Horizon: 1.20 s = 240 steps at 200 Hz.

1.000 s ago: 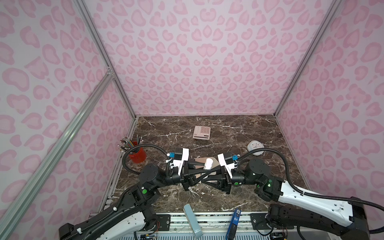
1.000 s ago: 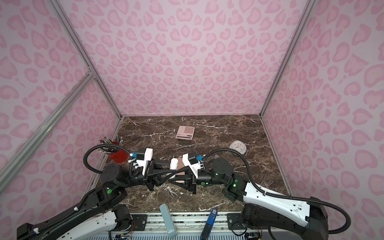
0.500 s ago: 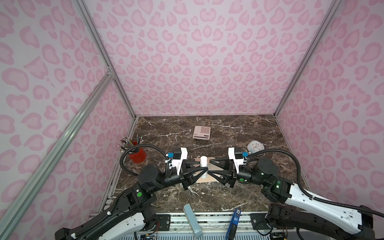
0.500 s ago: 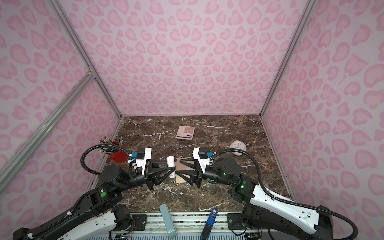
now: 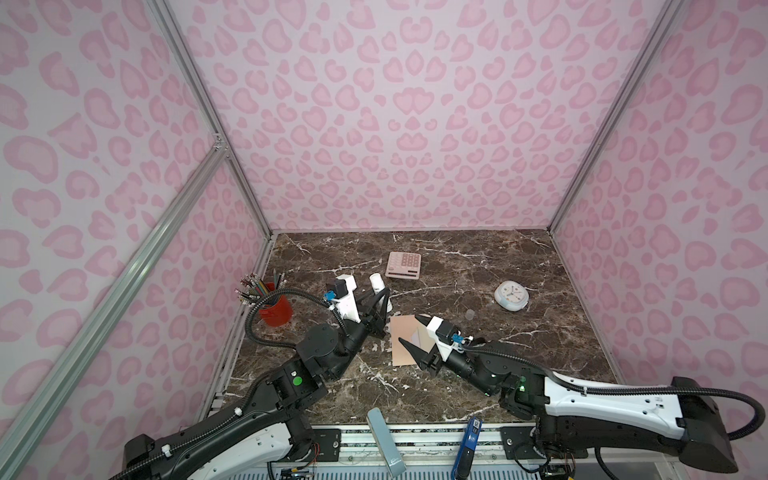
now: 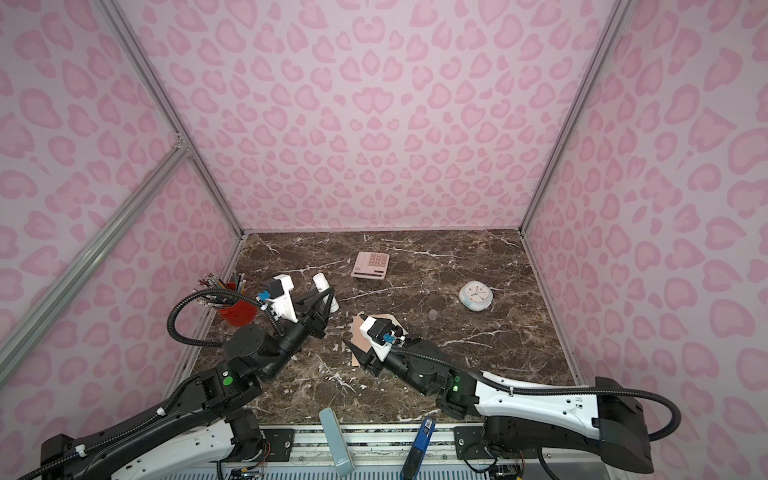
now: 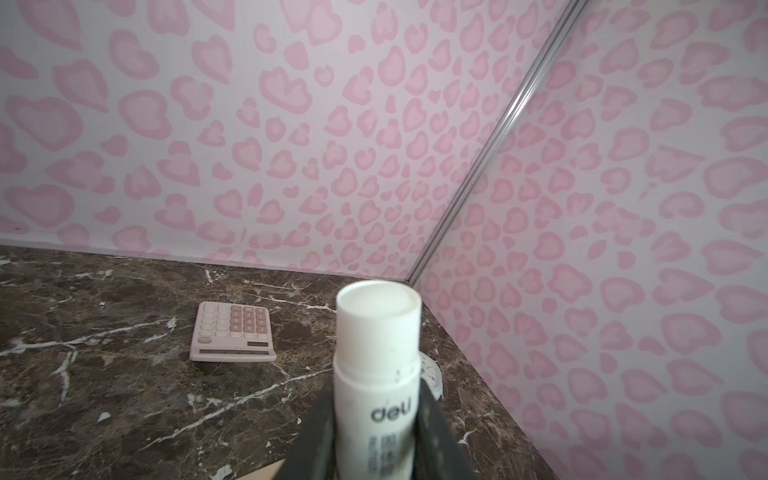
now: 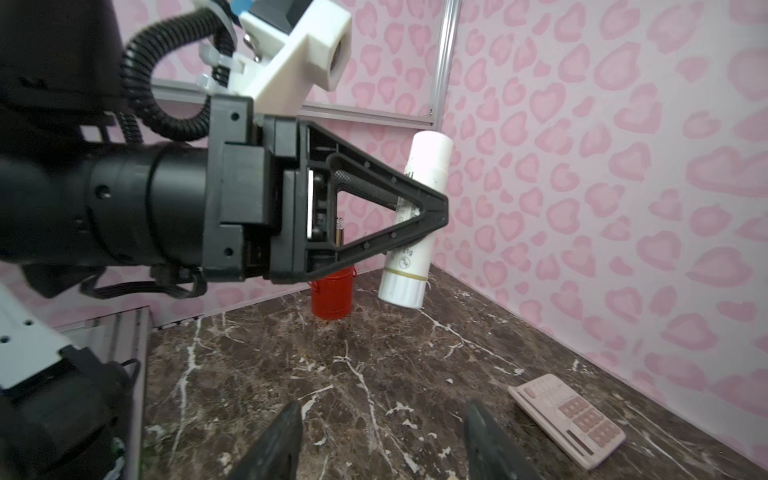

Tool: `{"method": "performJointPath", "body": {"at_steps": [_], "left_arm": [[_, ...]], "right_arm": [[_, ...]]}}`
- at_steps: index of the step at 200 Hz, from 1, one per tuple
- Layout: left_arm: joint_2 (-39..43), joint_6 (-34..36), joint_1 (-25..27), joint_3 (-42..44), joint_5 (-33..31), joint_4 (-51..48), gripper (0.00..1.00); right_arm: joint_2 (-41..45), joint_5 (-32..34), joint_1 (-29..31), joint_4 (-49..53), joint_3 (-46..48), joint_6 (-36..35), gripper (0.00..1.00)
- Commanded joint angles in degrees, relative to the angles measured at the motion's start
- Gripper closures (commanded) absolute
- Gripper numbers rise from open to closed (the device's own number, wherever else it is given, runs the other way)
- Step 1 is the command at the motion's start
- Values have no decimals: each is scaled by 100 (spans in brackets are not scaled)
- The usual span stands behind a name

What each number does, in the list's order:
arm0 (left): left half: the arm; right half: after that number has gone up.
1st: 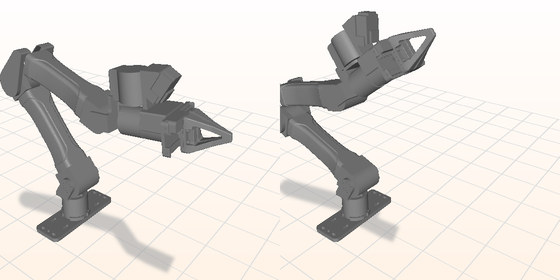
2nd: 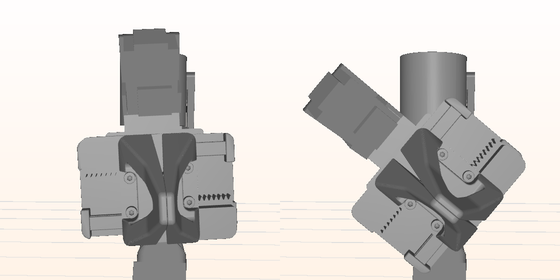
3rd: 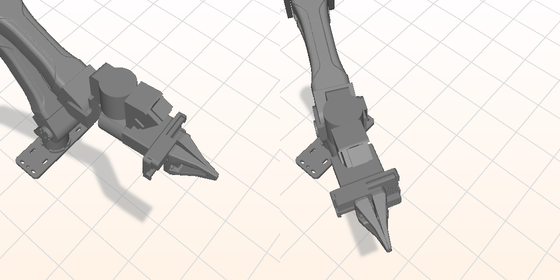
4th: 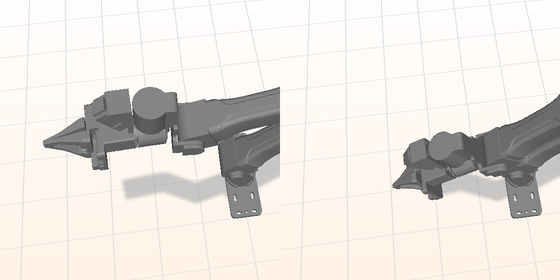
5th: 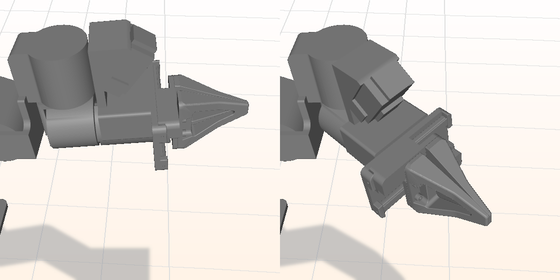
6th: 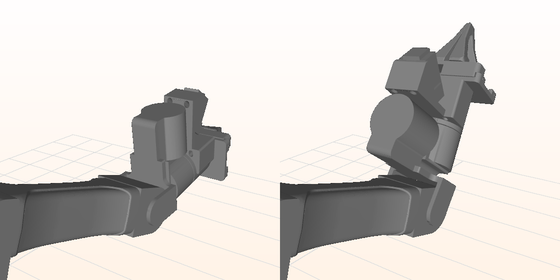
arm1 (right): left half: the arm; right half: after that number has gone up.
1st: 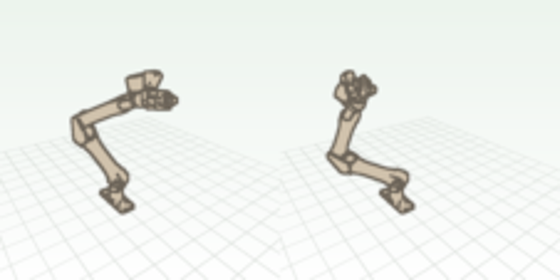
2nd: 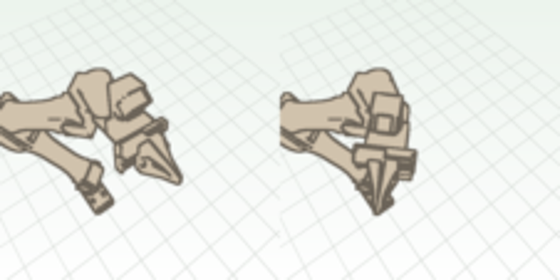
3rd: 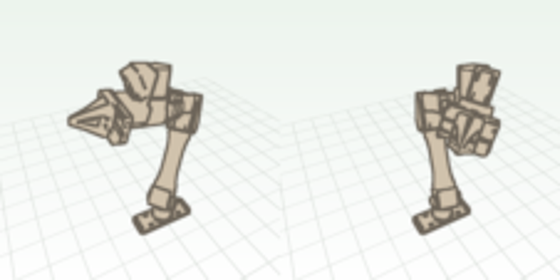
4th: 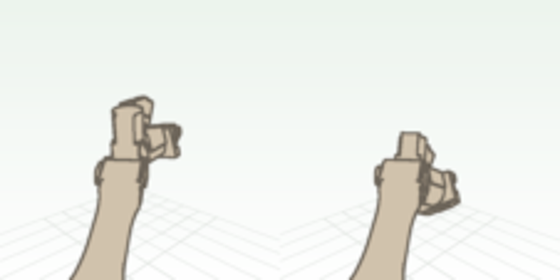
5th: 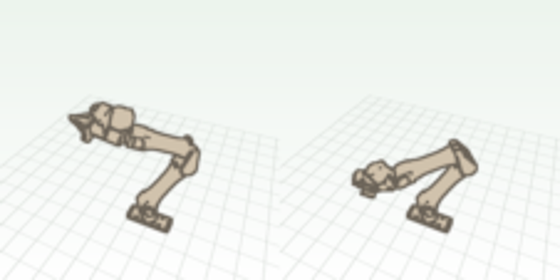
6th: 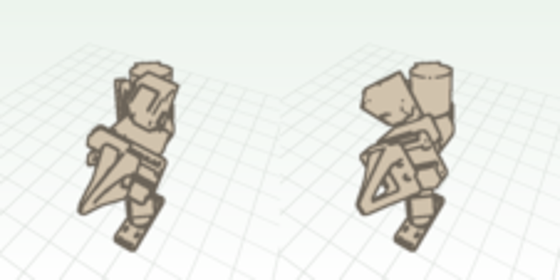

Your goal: Place the letter into the envelope and seal it

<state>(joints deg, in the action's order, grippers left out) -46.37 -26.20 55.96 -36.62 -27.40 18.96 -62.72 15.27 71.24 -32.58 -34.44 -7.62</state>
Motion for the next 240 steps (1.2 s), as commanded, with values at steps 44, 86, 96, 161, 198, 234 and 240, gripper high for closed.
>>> {"method": "performJointPath", "body": {"at_steps": [44,86,96,161,198,234,240], "left_arm": [[-565,-452,64,-88,-890,1065,96],[-712,-543,72,-135,-840,1132,96],[-709,-553,72,-135,-837,1121,96],[-698,-596,72,-114,-787,1102,96],[-700,-624,72,-84,-763,1114,96],[-706,-632,72,-56,-707,1148,96],[-701,-631,72,-48,-706,1148,96]], "right_arm": [[-1261,1345,-95,-1584,-491,-750,33],[-1748,1293,-215,-1532,-845,-602,38],[-1792,1290,-233,-1569,-867,-560,40],[-2000,1086,-338,-1581,-1040,-356,50],[-2105,974,-364,-1722,-1088,-296,52],[-2197,925,-383,-1943,-1075,-249,54],[-2199,924,-383,-1971,-1067,-252,54]]}}
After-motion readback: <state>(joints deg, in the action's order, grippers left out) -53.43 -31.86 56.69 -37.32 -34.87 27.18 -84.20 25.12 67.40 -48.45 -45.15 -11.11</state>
